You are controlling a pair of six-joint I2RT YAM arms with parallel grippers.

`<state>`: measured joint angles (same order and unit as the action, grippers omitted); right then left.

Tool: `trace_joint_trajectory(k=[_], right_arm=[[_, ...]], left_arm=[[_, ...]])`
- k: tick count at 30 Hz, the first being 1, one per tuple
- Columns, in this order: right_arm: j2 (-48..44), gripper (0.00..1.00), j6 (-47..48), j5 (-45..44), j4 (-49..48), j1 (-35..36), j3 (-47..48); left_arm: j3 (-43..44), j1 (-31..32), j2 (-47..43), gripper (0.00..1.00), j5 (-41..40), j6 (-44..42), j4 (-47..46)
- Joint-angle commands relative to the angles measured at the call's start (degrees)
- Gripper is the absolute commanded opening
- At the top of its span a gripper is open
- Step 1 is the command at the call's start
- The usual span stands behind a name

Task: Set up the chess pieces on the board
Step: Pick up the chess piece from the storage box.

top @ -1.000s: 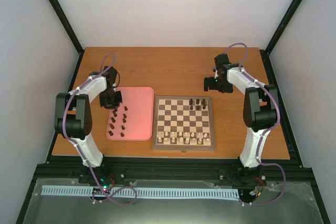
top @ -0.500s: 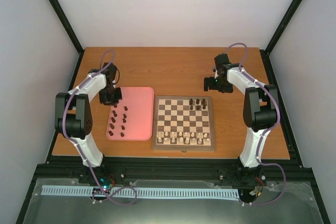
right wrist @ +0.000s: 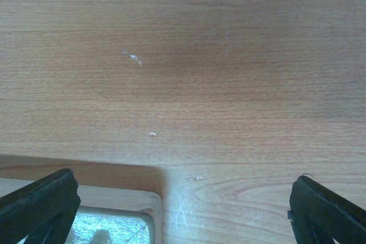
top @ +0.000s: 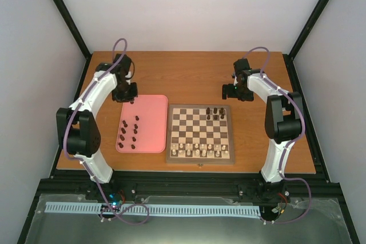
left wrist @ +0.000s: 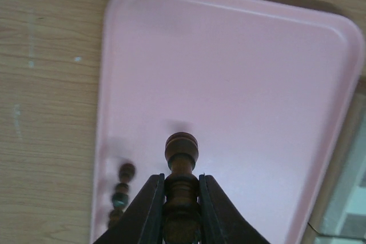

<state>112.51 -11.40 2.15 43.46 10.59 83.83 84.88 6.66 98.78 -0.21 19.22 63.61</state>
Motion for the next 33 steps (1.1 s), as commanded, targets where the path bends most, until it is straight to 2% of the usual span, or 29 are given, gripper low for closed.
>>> trace_joint_trajectory(k=[1, 20, 25, 33], right_arm=[[0.3, 1.0, 0.0, -0.6, -0.5, 0.0, 0.0], [0.9, 1.0, 0.0, -0.5, -0.2, 0.1, 0.7], [0.7, 1.0, 0.1, -0.5, -0.3, 0.1, 0.6], [1.0, 1.0, 0.0, -0.3, -0.6, 0.1, 0.2]], left_arm=[[5.3, 6.4, 1.7, 0.03, 1.7, 0.5, 3.9], [26.8, 28.6, 18.1, 0.03, 2.9, 0.3, 8.1], [29.1, 30.9, 20.6, 0.03, 4.0, 0.7, 7.1], [28.7, 31.2, 20.7, 0.02, 4.8, 0.9, 6.5]])
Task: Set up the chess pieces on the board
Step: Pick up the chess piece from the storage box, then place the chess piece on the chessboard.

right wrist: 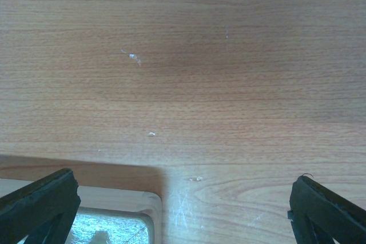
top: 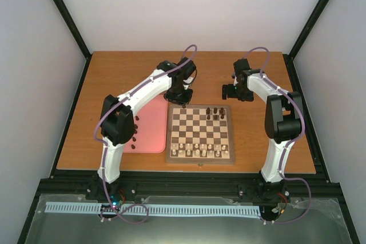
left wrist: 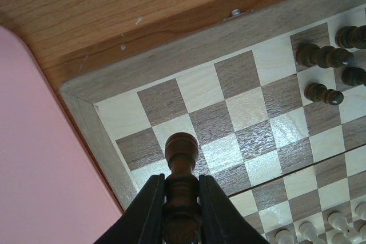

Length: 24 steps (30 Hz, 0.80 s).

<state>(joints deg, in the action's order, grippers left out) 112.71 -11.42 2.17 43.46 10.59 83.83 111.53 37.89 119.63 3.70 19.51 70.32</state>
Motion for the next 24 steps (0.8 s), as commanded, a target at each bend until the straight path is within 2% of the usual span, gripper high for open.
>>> trace_joint_trajectory(k=[1, 8, 19, 24], right_arm=[[0.8, 1.0, 0.0, -0.3, -0.6, 0.1, 0.2], [1.0, 1.0, 0.0, -0.3, -0.6, 0.1, 0.3], [1.0, 1.0, 0.3, -0.4, -0.5, 0.1, 0.6], [1.1, 1.0, 0.4, -0.4, -0.4, 0.1, 0.7]], left_arm=[[1.9, 0.1, -0.2, 0.03, 1.2, 0.8, -0.3], [2.4, 1.6, 1.4, 0.03, 2.9, 1.0, -1.7], [12.1, 3.9, 10.1, 0.03, 2.5, 0.4, 0.4], [12.8, 4.2, 11.2, 0.03, 2.5, 0.0, 0.5]])
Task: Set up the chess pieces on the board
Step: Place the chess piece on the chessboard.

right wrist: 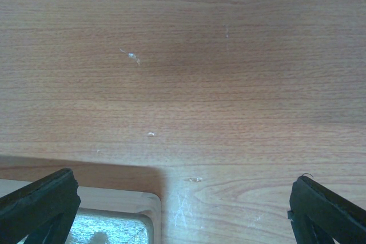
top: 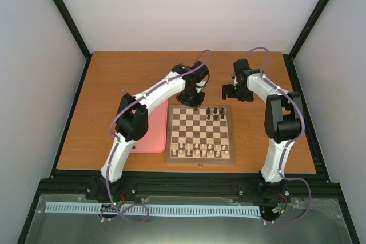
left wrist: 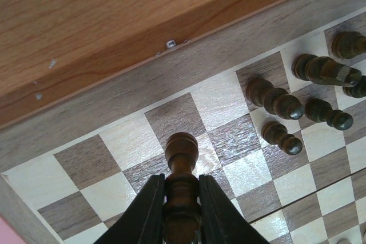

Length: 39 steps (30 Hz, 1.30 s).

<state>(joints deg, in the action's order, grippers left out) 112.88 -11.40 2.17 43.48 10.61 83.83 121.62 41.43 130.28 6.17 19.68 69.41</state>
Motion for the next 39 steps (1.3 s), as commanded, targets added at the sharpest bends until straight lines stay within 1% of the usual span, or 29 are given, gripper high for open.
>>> trace_joint_trajectory(k=[1, 8, 12, 39], right_arm=[[1.0, 1.0, 0.3, -0.4, -0.4, 0.1, 0.8], [1.3, 1.0, 0.2, -0.3, -0.5, 0.1, 0.9], [1.3, 1.0, 0.3, -0.6, -0.4, 0.1, 0.9], [1.8, 1.0, 0.6, -0.7, -0.3, 0.1, 1.4]], left_arm=[[2.9, 0.7, 0.7, 0.03, -0.1, -0.1, 1.4], [3.1, 0.7, 1.8, 0.03, -0.1, -0.5, 1.8], [3.2, 0.7, 2.3, 0.06, 0.0, -0.8, 1.7], [4.9, 0.8, 4.5, 0.08, -1.0, -1.3, 1.7]])
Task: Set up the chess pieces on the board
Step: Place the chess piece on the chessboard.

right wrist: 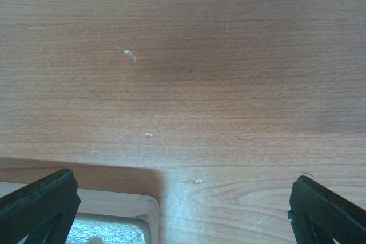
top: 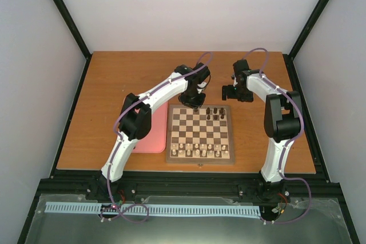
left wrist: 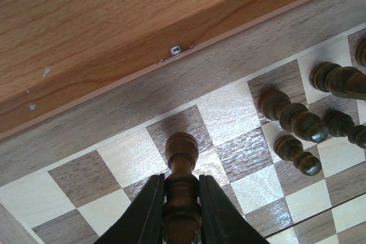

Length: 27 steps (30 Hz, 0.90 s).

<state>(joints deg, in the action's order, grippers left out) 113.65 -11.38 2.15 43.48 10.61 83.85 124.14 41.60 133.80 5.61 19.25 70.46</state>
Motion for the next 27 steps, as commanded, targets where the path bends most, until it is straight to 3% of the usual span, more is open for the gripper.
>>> trace_joint_trajectory(k=[1, 16, 20, 27], right_arm=[[1.0, 1.0, 0.6, -0.7, -0.3, 0.1, 1.3], [0.8, 1.0, 0.6, -0.6, -0.4, 0.1, 1.0], [0.8, 1.0, 0.6, -0.6, -0.4, 0.1, 1.0], [0.8, 1.0, 0.6, -0.5, -0.4, 0.1, 1.0]], left_arm=[[2.4, 0.6, 1.1, 0.08, -0.4, -0.8, 0.6], [2.4, 0.6, 1.6, 0.13, -0.5, -0.8, 0.8], [2.4, 0.6, 1.6, 0.21, -0.4, -0.8, 0.6], [2.4, 0.6, 1.6, 0.22, 0.1, -0.6, 0.3]])
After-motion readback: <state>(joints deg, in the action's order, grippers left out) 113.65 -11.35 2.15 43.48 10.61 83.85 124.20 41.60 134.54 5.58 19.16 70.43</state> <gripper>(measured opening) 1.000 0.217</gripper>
